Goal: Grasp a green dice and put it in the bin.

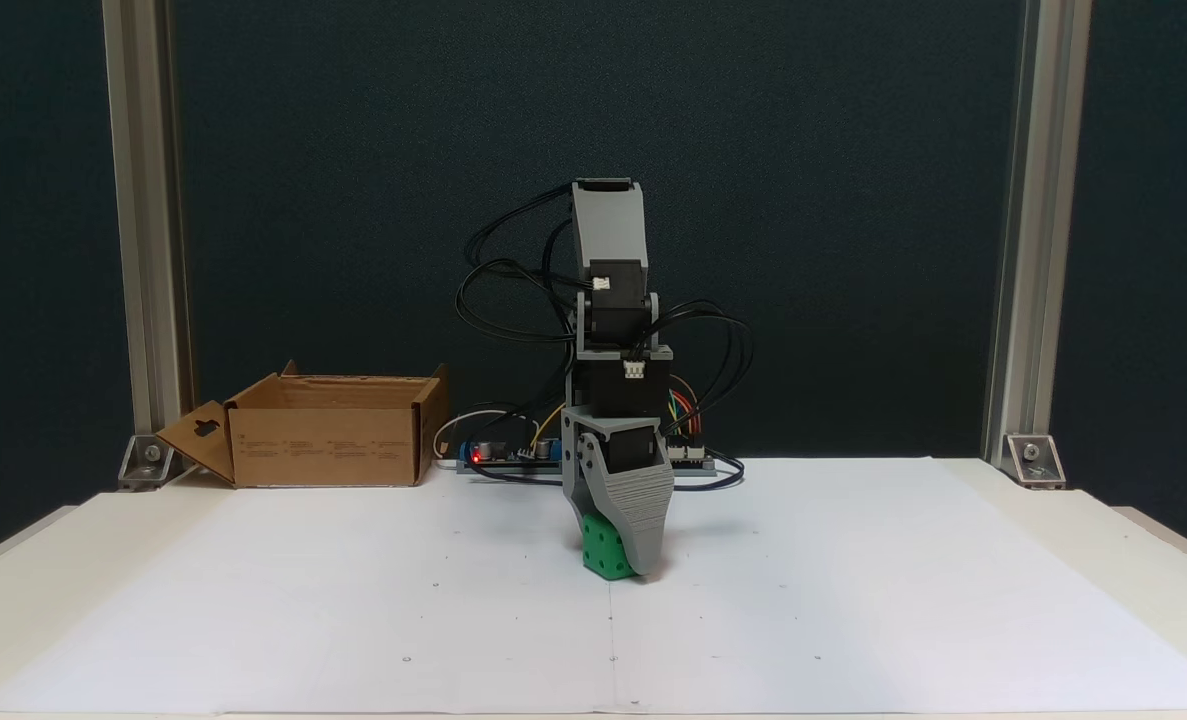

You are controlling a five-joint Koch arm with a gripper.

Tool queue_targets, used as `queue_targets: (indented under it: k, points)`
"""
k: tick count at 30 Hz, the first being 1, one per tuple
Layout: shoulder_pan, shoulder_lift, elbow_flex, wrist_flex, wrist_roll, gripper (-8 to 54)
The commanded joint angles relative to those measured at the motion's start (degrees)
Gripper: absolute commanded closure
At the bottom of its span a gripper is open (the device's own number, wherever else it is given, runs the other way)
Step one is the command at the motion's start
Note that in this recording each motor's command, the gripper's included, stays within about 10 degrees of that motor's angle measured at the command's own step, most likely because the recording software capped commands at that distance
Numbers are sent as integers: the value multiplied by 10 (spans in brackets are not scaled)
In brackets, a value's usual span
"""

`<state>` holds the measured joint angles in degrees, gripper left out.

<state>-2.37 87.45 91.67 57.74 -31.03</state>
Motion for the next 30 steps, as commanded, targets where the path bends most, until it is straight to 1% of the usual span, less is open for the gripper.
queue_targets:
  k: [1, 9, 10, 12, 16, 25, 28, 30]
  points:
    - [-1, 3, -7, -25, -1, 137]
    - [9, 3, -8, -38, 4, 139]
    - [10, 3, -7, -38, 12, 151]
    - [11, 3, -7, -39, 32, 224]
    - [13, 4, -7, -45, 77, 336]
    - [13, 24, -23, -31, 163, 336]
    - [19, 36, -77, 25, 188, 336]
    - [32, 36, -152, 98, 207, 336]
